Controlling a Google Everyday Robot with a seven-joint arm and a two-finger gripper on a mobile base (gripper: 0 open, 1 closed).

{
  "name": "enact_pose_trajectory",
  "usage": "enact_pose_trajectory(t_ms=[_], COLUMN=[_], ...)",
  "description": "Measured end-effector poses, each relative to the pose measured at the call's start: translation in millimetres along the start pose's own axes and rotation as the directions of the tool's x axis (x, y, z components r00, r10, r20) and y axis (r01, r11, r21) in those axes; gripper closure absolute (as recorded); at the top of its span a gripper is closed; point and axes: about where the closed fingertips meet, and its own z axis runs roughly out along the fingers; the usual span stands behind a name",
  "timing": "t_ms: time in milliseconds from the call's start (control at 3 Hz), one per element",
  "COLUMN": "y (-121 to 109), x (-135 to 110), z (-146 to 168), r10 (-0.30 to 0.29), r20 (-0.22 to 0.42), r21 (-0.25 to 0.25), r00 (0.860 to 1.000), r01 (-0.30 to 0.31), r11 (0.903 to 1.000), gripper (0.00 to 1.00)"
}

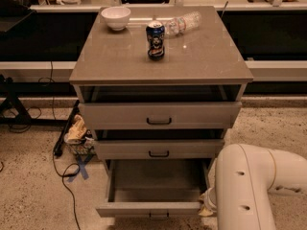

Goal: Open bottom drawer

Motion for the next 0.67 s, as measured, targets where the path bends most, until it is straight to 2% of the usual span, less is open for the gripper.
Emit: enact_pose_trajectory(t_ms=[333,667], y=[28.7,28.0], x=[13.1,9.6], z=[5.0,0.5], r10=[0.049,0.049], r20=[0.028,0.028], r21=[-0.011,-0.011], r00=[0.998,0.998], r01=[-0.049,-0.049], r11=[0.9987,0.9987], gripper=[1.0,1.0])
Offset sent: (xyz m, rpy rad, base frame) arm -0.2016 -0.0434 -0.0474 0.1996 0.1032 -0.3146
